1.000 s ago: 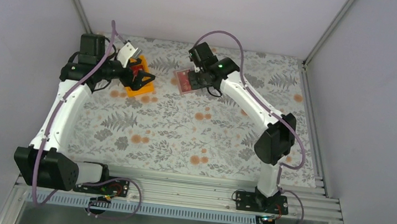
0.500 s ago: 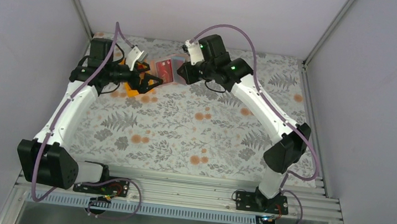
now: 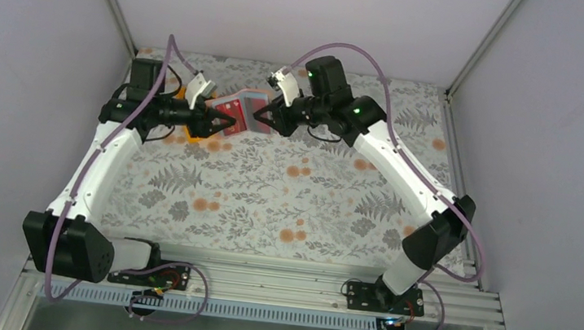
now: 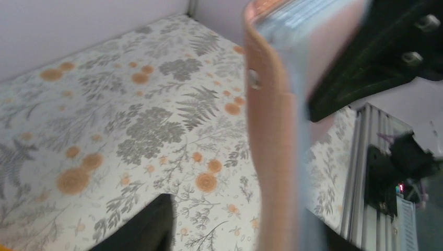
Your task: Take the credit cards out of the card holder
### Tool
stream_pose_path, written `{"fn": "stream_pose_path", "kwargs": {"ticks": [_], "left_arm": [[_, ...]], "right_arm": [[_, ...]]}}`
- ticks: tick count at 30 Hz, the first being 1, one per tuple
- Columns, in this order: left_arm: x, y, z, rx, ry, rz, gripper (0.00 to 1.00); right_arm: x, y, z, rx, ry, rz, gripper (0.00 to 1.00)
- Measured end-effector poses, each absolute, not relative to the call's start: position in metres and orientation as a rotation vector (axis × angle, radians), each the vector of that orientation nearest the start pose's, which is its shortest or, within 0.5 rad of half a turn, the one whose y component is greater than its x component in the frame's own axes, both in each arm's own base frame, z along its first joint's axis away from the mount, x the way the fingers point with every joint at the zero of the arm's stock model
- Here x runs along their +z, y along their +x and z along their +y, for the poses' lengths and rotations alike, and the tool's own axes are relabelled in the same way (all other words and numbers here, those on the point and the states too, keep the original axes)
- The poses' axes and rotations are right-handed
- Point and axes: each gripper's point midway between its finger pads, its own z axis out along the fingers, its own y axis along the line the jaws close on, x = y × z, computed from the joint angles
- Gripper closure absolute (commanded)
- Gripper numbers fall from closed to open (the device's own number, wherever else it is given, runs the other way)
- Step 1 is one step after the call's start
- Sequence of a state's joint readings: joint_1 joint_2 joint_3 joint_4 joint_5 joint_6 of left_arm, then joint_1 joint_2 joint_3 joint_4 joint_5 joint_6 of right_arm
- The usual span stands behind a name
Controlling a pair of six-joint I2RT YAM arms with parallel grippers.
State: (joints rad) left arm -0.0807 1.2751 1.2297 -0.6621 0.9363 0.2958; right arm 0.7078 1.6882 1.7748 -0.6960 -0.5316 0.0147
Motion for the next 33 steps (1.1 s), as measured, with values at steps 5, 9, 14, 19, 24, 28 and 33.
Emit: {"fn": "stream_pose_path", "kwargs": {"ticks": [5,9,14,19,24,28,33], "left_arm": [[0.317,0.284,-0.172,-1.037,0.929,1.828,0.98],[0.327,0.276,-0.170,-1.064,0.953,1.790,0.98],[0.322,0.280,-0.162,-1.038,0.916,1.831,0.98],[0.307,0.296,-0.151,-0.924,0.837,1.933,0.98],[0.299,0.307,-0.142,-0.837,0.786,1.987,0.98],[0.299,0.308,-0.142,-0.834,0.787,1.985,0.98],[0.303,0.297,-0.149,-0.894,0.841,1.945,0.98]], "right_arm": [[0.339,0.293,0.369,1.015,-1.108,1.922,0.95],[0.347,0.290,0.368,1.065,-1.141,1.865,0.61],[0.351,0.309,0.346,1.033,-1.076,1.869,0.40],[0.373,0.324,0.319,0.908,-0.972,1.857,0.49],[0.407,0.293,0.333,0.979,-1.030,1.720,0.50],[0.409,0.229,0.372,1.242,-1.240,1.514,0.60],[0.385,0.229,0.399,1.376,-1.294,1.509,0.68]]}}
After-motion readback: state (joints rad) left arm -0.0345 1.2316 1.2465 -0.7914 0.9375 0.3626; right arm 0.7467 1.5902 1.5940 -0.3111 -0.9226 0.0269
